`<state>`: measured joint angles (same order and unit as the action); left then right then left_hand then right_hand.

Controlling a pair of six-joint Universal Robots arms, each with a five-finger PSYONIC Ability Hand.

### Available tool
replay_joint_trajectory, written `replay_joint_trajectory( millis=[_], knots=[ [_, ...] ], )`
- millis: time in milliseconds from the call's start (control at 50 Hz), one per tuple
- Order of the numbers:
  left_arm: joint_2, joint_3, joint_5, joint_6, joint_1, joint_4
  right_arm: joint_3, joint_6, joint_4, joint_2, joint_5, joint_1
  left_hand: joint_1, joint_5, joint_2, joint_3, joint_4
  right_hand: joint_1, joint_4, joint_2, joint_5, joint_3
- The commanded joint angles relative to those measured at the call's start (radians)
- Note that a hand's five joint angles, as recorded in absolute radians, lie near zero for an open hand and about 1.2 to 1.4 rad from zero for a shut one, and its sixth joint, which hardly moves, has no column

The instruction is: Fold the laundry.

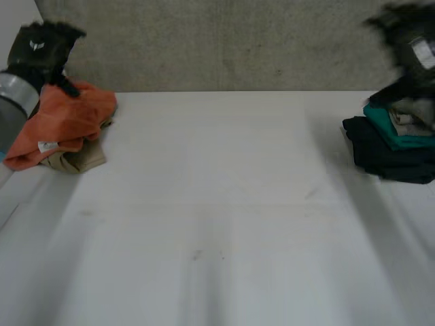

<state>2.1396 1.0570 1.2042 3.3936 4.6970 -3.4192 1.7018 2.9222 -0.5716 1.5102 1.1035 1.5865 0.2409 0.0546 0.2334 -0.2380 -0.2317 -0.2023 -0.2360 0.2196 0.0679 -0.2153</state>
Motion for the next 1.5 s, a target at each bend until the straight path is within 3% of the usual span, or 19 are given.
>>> replay_joint_trajectory(
  millis=[20, 200, 400, 420, 500, 520, 600, 680, 800, 860, 1020, 1040, 1100, 1240, 1380, 1500],
  knots=[
    [0.307, -0.222, -0.058, 0.118, 0.107, 0.017, 0.111, -0.072, 0.019, -0.087, 0.012, 0.168, 0.008, 0.020, 0.015, -0.011, -0.017, 0.028, 0.061, -0.045, -0.068, 0.041],
    [0.552, -0.415, -0.069, 0.142, 0.166, 0.011, 0.177, -0.202, 0.093, -0.188, 0.068, 0.193, 0.145, 0.157, 0.153, -0.148, -0.155, 0.028, 0.061, -0.045, -0.068, 0.041],
    [0.655, -0.508, -0.072, 0.144, 0.178, 0.005, 0.193, -0.221, 0.102, -0.203, 0.093, 0.179, 0.418, 0.430, 0.426, -0.421, -0.428, 0.028, 0.061, -0.045, -0.068, 0.041],
    [0.660, -0.511, -0.074, 0.144, 0.178, 0.005, 0.193, -0.221, 0.102, -0.209, 0.093, 0.179, 0.477, 0.489, 0.485, -0.480, -0.486, 0.028, 0.061, -0.045, -0.068, 0.041],
    [0.669, -0.506, -0.084, 0.154, 0.175, -0.017, 0.193, -0.221, 0.102, -0.226, 0.093, 0.179, 1.153, 1.165, 1.161, -1.156, -1.162, 0.028, 0.061, -0.045, -0.068, 0.041],
    [0.665, -0.499, -0.083, 0.165, 0.172, -0.028, 0.193, -0.221, 0.101, -0.226, 0.095, 0.182, 1.155, 1.167, 1.163, -1.158, -1.165, 0.028, 0.061, -0.045, -0.068, 0.041],
    [0.576, -0.373, -0.078, 0.246, 0.140, -0.101, 0.191, -0.221, 0.102, -0.228, 0.099, 0.179, 1.155, 1.167, 1.163, -1.158, -1.165, 0.028, 0.061, -0.045, -0.068, 0.041],
    [0.366, -0.145, -0.080, 0.282, 0.065, -0.201, 0.186, -0.219, 0.102, -0.226, 0.114, 0.179, 1.155, 1.167, 1.163, -1.158, -1.165, 0.028, 0.061, -0.045, -0.068, 0.041],
    [0.077, 0.159, -0.086, 0.188, -0.112, -0.278, 0.177, -0.216, 0.108, -0.212, 0.179, 0.178, 1.155, 1.167, 1.163, -1.158, -1.165, 0.028, 0.061, -0.045, -0.068, 0.041],
    [-0.131, 0.378, -0.092, 0.087, -0.269, -0.276, 0.176, -0.216, 0.121, -0.211, 0.199, 0.178, 1.155, 1.167, 1.163, -1.158, -1.165, 0.028, 0.061, -0.045, -0.068, 0.041],
    [-0.222, 0.577, -0.091, 0.038, -0.463, -0.282, 0.174, -0.215, 0.157, -0.194, 0.202, 0.178, 1.155, 1.167, 1.163, -1.158, -1.165, 0.028, 0.061, -0.045, -0.068, 0.041],
    [-0.215, 0.581, -0.091, 0.041, -0.474, -0.279, 0.176, -0.215, 0.159, -0.194, 0.202, 0.179, 0.973, 0.984, 0.980, -0.976, -0.982, 0.028, 0.061, -0.045, -0.068, 0.041],
    [-0.173, 0.589, -0.087, 0.043, -0.500, -0.252, 0.174, -0.212, 0.160, -0.193, 0.202, 0.179, 0.023, 0.035, 0.030, -0.026, -0.032, 0.028, 0.061, -0.045, -0.068, 0.041],
    [-0.197, 0.586, -0.080, 0.032, -0.503, -0.120, 0.171, -0.207, 0.160, -0.194, 0.202, 0.179, 0.011, 0.022, 0.018, -0.014, -0.020, 0.028, 0.061, -0.045, -0.068, 0.041],
    [-0.317, 0.600, -0.063, 0.027, -0.405, -0.003, 0.145, -0.207, 0.190, -0.193, 0.202, 0.191, 0.025, 0.037, 0.033, -0.028, -0.035, 0.028, 0.061, -0.045, -0.068, 0.041],
    [-0.326, 0.621, 0.075, 0.015, -0.385, 0.063, 0.059, -0.189, 0.399, -0.191, 0.193, 0.224, 0.090, 0.102, 0.097, -0.093, -0.099, 0.028, 0.061, -0.045, -0.068, 0.041]
  ],
)
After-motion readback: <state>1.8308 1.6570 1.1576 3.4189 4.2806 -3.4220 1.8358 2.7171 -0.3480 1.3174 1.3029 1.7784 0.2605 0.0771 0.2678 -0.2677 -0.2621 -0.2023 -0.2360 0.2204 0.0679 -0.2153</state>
